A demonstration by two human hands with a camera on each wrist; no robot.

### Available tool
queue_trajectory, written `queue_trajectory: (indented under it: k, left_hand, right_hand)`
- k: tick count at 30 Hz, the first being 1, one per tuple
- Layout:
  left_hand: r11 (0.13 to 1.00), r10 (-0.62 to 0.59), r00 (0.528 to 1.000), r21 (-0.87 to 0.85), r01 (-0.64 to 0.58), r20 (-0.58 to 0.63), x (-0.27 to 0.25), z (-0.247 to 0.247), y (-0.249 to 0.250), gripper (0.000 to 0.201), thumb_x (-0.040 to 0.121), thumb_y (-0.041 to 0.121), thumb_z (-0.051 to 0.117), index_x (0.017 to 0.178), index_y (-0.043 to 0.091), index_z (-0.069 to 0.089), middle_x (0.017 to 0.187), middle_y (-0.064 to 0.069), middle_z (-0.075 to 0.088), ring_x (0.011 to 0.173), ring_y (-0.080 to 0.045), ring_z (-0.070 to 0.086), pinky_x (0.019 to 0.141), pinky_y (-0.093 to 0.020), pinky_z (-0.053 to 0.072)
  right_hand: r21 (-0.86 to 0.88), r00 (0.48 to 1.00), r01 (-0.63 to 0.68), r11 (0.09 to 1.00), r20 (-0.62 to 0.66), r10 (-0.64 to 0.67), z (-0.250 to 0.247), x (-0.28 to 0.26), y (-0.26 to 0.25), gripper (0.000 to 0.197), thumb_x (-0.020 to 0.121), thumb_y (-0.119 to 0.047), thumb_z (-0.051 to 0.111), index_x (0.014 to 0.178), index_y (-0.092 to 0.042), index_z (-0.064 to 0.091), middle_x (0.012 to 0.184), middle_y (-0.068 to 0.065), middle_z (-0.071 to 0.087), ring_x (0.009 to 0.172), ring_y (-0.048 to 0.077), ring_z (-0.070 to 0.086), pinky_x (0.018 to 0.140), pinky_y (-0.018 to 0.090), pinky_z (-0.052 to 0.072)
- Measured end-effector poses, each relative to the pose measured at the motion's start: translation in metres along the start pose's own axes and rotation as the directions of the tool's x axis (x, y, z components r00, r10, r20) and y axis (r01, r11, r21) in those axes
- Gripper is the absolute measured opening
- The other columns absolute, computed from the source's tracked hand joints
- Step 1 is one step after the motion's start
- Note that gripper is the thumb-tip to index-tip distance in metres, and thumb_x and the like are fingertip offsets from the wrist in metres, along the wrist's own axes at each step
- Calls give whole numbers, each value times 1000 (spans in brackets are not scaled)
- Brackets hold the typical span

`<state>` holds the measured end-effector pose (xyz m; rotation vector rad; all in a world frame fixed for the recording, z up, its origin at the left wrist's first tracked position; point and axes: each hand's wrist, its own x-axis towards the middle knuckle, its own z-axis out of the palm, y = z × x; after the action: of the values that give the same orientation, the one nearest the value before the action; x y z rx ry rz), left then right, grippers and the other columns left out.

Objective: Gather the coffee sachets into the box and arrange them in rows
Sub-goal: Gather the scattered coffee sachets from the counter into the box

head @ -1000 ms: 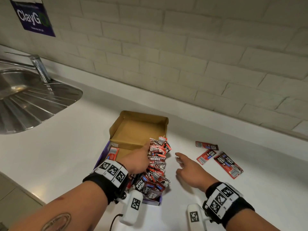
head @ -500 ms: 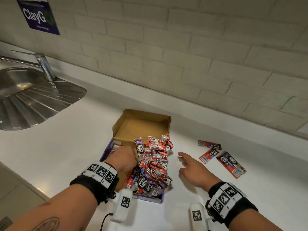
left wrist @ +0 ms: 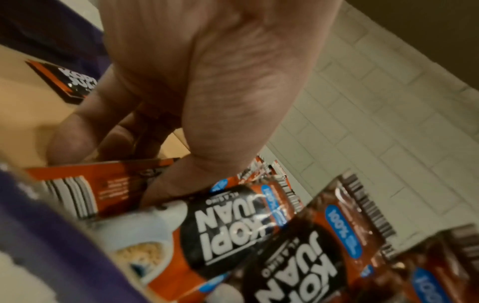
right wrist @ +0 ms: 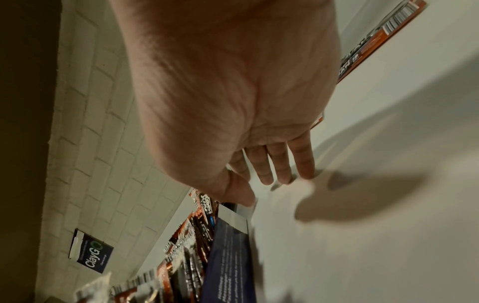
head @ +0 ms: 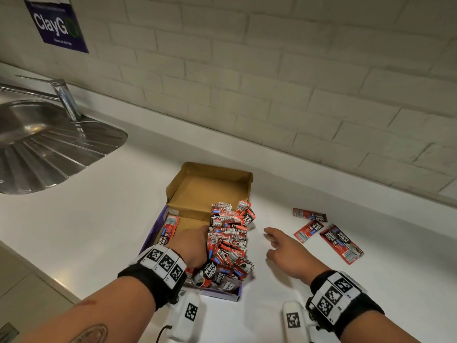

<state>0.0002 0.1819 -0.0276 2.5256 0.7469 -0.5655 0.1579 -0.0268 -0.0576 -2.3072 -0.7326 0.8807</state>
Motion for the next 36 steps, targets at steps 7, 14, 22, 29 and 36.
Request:
queue_trajectory:
  k: [7, 14, 22, 29, 36]
  left_hand:
    - [996, 47, 998, 75, -44, -35, 7, 5, 2, 55, 96, 13, 51, 149, 21, 39, 136, -9, 60, 124, -28, 57, 105, -36, 47]
    - [985, 67, 984, 168, -39, -166, 18, -2, -9, 34, 96, 18, 52, 127, 30, 60, 116, -5, 71, 101, -23, 68, 88, -35, 56]
    - [966, -74, 922, -257, -28, -379, 37, -15, 5, 30, 91, 13, 65, 117, 18, 50, 102, -4, 70, 90, -21, 67, 81, -36, 58]
    - [701, -322, 884, -713, -18, -339, 55, -14, 6, 10, 88, 7, 62, 87, 17, 60, 89, -5, 72, 86, -24, 70, 83, -47, 60]
    - [726, -269, 910, -687, -25, -317, 54, -14, 10, 9, 91, 19, 70, 82, 20, 72, 83, 1, 75, 84, -18, 71, 84, -43, 60]
  right_hand:
    - [11, 1000, -9, 1000, -22, 9, -4, -5, 5, 67, 94, -9, 55, 156, -26, 35, 158, -3, 46, 145, 21, 43, 116, 33, 37]
    - [26, 999, -13, 1000, -31, 13, -6, -9, 8, 63, 96, -8, 55, 154, -26, 38, 156, -5, 47, 145, 19, 44, 113, 29, 36]
    - [6, 999, -13, 1000, -35, 13, -8, -9, 5, 59, 95, -9, 55, 151, -25, 42, 152, -5, 51, 143, 19, 46, 112, 29, 37]
    - [37, 999, -20, 999, -46, 22, -10, -11, 8, 55, 94, -11, 57, 145, -28, 48, 148, -8, 55, 137, 12, 51, 109, 26, 40]
    - [89, 998, -12, 996, -54, 16, -17, -18, 12, 47, 96, -10, 55, 139, -29, 52, 141, -9, 57, 132, 12, 54, 103, 25, 40]
